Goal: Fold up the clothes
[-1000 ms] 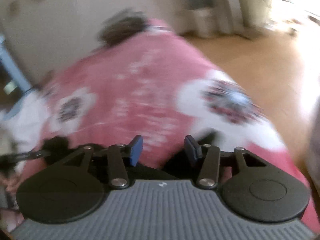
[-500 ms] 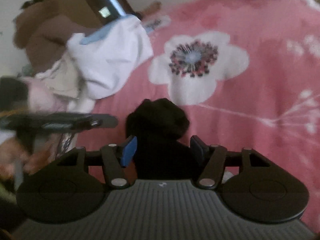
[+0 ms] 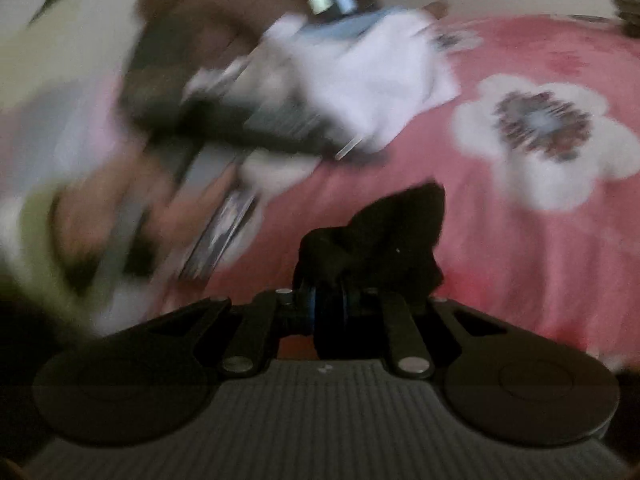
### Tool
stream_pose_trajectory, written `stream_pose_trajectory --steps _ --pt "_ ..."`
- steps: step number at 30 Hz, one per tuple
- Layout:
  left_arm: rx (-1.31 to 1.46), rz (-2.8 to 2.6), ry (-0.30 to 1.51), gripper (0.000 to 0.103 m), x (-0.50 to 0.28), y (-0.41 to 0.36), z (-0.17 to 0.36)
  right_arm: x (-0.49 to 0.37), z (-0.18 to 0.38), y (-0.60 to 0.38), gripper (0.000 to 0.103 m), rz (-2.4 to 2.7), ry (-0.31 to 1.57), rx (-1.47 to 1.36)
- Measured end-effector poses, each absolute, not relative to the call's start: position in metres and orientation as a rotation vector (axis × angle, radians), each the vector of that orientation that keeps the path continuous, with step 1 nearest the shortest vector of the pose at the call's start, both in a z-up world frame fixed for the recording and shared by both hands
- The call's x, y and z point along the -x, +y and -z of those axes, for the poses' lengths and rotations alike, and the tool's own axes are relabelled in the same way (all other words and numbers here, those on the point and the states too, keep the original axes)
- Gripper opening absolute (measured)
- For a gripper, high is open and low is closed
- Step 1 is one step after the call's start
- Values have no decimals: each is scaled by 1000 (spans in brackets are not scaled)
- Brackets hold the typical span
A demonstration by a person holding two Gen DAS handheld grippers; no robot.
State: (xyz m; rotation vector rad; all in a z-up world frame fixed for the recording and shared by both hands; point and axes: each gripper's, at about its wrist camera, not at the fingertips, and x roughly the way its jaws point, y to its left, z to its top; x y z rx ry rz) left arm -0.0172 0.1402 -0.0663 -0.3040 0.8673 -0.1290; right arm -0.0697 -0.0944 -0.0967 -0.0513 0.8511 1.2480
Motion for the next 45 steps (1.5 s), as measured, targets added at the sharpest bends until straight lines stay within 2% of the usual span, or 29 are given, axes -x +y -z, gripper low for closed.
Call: stream_pose_trajectory --steps 3,6,7,9,12,21,25,28,29,30,31,33,40,45 --pt "294 166 894 39 17 129 73 105 118 -92 14 -1255 893 143" --pt "259 231 922 46 19 110 77 121 125 -95 22 -1220 890 160" --pt "243 256 931 48 20 103 78 123 124 -97 25 -1207 892 143" --pt "209 308 949 52 22 88 80 120 115 -107 42 -1186 903 56" --pt "155 393 969 57 26 65 82 114 95 -134 53 -1159 857 -69" --pt "37 571 1020 65 40 11 88 111 60 -253 55 -787 727 -137" --pt "26 576 1034 65 45 4 87 106 73 -286 55 -656 749 -107" --pt "45 557 1045 65 45 5 85 97 93 -297 51 -636 807 -99" --pt "56 548 1048 65 45 7 84 94 99 -299 41 -633 824 -93" --pt "66 541 1048 65 45 9 83 93 105 -299 19 -628 838 -84" --pt "76 535 1049 65 45 12 82 92 110 -302 10 -621 852 -87" --pt "94 526 1051 65 45 15 79 92 107 -312 4 -631 843 -167" --pt "111 526 1082 65 46 17 82 106 74 -343 3 -786 763 -424" --pt "99 567 1095 65 47 8 87 139 79 -350 3 -914 906 -385"
